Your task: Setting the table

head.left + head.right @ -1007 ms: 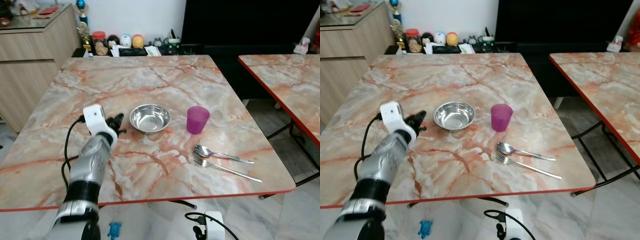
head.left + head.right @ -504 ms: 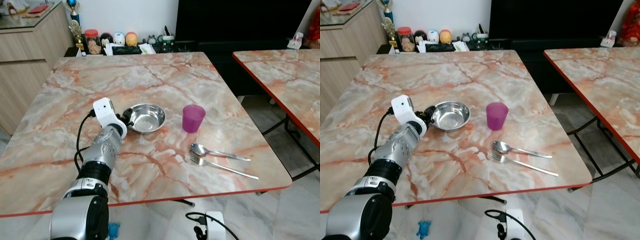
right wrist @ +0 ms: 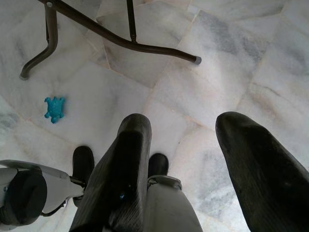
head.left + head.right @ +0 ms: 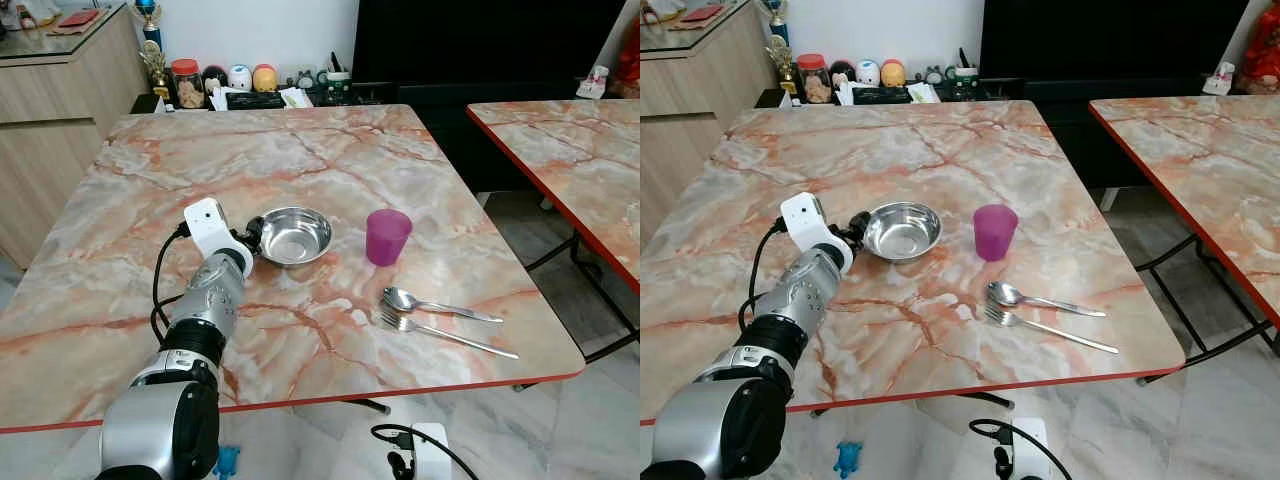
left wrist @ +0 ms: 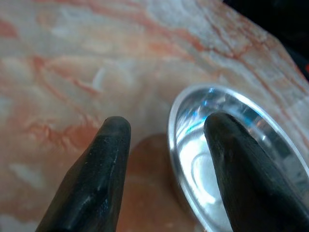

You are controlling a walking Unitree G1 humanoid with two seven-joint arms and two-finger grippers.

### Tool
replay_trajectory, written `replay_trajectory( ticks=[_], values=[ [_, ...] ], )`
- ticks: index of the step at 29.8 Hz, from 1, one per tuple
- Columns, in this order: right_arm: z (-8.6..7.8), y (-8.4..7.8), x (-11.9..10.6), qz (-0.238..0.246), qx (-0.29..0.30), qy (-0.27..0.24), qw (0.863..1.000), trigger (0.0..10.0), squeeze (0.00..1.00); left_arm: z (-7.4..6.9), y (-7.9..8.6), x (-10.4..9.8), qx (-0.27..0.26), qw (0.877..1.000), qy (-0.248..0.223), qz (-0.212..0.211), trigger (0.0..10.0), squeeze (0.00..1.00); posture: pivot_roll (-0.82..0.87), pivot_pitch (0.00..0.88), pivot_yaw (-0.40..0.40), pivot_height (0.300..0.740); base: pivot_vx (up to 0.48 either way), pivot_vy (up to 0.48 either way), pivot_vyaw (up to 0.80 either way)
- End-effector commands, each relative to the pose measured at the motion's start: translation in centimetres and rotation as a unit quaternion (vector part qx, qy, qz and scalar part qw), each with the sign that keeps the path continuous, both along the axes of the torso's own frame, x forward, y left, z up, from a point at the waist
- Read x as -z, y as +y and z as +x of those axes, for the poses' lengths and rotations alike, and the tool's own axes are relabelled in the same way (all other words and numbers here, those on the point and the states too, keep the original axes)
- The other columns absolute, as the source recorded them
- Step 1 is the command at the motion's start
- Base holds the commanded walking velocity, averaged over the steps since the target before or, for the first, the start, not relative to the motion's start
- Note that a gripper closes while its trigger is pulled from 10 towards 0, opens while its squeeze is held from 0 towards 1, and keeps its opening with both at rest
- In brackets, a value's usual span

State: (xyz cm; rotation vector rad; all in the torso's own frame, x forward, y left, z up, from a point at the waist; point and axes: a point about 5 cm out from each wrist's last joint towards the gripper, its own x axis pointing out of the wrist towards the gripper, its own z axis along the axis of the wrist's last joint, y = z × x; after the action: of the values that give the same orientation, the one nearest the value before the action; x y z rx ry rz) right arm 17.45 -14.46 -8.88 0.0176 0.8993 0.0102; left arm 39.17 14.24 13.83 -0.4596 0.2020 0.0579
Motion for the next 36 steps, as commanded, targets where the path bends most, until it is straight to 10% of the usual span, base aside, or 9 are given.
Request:
replay_trajectory(
  ticks=[1, 36],
  values=[
    [-0.2, -0.1, 0.1, -0.001, 0.002, 0.005, 1.000, 10.0, 0.00, 0.3, -0.3, -0.4, 0.006, 1.000, 0.000, 0.009, 10.0, 0.00, 0.14, 0.000, -0.042, 0.728, 0.000, 0.000, 0.00],
    [-0.3, 0.1, 0.1, 0.002, 0.007, 0.005, 1.000, 10.0, 0.00, 0.3, -2.0, 0.3, 0.029, 0.999, 0.026, 0.003, 10.0, 0.00, 0.13, 0.000, -0.032, 0.728, 0.000, 0.000, 0.00]
  ],
)
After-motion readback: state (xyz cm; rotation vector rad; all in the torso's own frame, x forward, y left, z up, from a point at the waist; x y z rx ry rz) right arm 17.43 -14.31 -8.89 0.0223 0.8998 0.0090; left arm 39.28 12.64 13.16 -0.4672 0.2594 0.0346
